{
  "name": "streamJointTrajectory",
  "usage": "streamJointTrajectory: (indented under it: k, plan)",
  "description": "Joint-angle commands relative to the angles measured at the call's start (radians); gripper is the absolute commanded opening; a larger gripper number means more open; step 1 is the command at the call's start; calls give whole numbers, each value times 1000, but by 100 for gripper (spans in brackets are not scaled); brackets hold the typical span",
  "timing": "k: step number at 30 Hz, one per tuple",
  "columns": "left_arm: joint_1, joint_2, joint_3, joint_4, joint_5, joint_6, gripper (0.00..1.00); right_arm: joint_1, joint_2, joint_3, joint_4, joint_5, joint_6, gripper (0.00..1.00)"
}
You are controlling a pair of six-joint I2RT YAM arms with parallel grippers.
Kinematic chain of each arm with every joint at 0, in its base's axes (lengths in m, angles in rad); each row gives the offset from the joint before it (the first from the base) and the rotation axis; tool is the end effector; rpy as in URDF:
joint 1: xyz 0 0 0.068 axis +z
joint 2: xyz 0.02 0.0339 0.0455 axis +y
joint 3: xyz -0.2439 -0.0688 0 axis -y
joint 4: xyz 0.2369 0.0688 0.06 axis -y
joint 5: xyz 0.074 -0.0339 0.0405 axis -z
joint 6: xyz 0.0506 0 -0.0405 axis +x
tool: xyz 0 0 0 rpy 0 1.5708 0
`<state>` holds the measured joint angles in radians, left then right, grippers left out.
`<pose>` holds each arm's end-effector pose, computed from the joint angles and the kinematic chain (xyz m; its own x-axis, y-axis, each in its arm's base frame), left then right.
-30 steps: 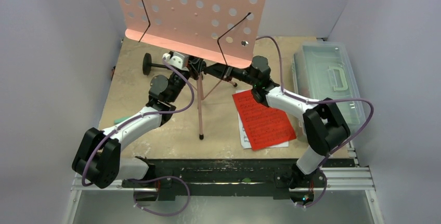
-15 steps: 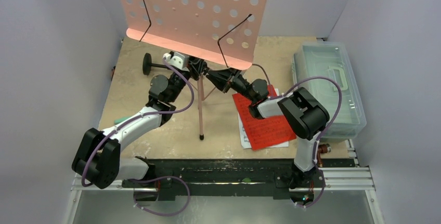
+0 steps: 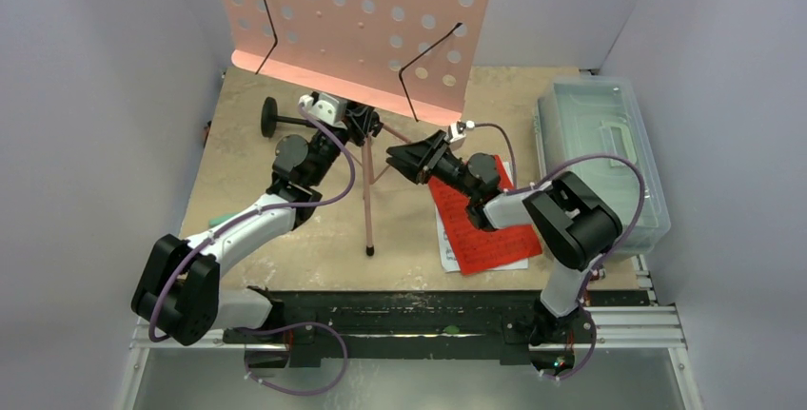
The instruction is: Set up the instrument practice props
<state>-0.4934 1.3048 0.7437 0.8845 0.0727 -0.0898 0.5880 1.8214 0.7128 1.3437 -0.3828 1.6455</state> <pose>0.2681 -0.1484 0.3131 0.2310 -0.2258 -0.9464 0.5560 0.8289 -0.0620 0.2869 0.2140 0.1927 -0.8290 0.5591 -0.0142 -0.1323 -0.1714 0.9763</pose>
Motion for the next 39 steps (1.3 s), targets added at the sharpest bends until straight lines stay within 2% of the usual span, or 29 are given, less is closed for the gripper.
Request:
streamJointTrajectory:
  k: [1,3,4,7,10,12,15,20,23,26,30,34,39]
  plan:
    - [-4,-3,47,-51,31,-3,0,0,-140,-36,-189,60,-480,55]
    - [-3,-2,56,-66,33,-2,0,15,-202,-54,-247,116,-722,55]
    - [-3,-6,56,-68,34,0,0,32,-228,-87,-202,143,-848,57]
    - [-3,-10,53,-67,30,5,0,103,-252,-193,46,222,-1192,77]
    - [-3,-11,53,-68,31,4,0,115,-216,-195,191,158,-1400,81]
    - [-3,-12,51,-68,32,6,0,128,-184,-206,334,69,-1534,98]
    - [-2,-10,53,-68,22,9,0,154,-156,-221,483,11,-1750,99]
    - [-2,-14,52,-68,26,12,0,163,-148,-128,399,14,-1982,99]
    - [-2,-15,52,-68,30,4,0,164,-148,-74,354,28,-2080,91]
    - [-2,-12,52,-64,35,-2,0,164,-172,-14,232,29,-2163,70]
    - [-2,-7,55,-61,45,-11,0,164,-184,62,37,-22,-2314,55]
    - [-2,-7,55,-60,45,-16,0,164,-179,105,-35,-38,-2374,45]
    - [-2,-3,53,-57,52,-24,0,164,-164,145,-92,-38,-2398,40]
